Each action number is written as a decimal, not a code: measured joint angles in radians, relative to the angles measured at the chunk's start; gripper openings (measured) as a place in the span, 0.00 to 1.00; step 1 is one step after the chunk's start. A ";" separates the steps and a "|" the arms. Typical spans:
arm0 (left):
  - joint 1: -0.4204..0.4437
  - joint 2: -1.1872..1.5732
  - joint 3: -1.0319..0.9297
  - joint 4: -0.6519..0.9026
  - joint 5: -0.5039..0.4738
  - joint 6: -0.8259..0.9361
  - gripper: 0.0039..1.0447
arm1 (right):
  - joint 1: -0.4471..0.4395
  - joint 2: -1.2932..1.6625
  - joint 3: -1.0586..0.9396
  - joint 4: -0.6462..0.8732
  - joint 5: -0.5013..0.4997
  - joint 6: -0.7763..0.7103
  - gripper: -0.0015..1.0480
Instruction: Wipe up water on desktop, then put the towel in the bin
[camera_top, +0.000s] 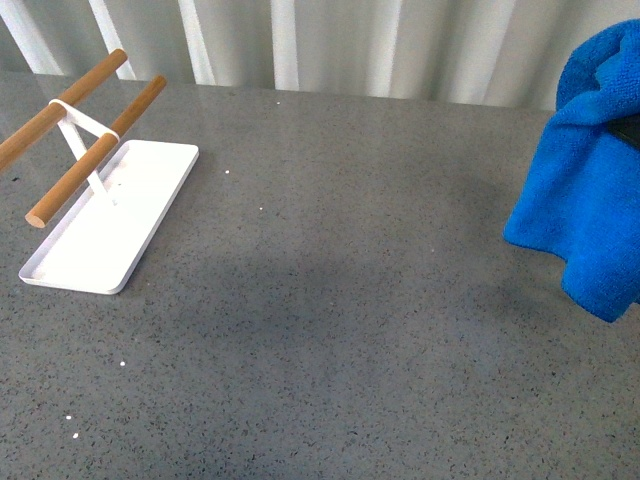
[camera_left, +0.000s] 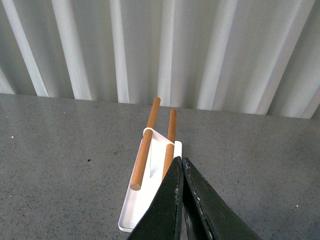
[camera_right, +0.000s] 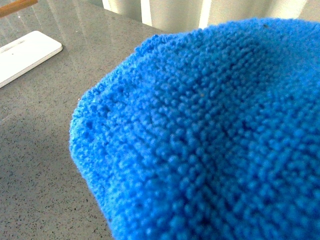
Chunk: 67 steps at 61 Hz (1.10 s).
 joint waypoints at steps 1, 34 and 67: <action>0.000 -0.003 -0.010 0.016 0.000 0.000 0.03 | 0.000 0.000 0.000 0.000 0.000 0.000 0.05; 0.000 -0.263 -0.016 -0.213 0.000 0.000 0.03 | 0.005 0.002 0.000 -0.005 0.008 -0.011 0.05; 0.000 -0.406 -0.016 -0.357 0.000 0.000 0.03 | 0.011 0.002 0.000 -0.008 0.025 -0.011 0.05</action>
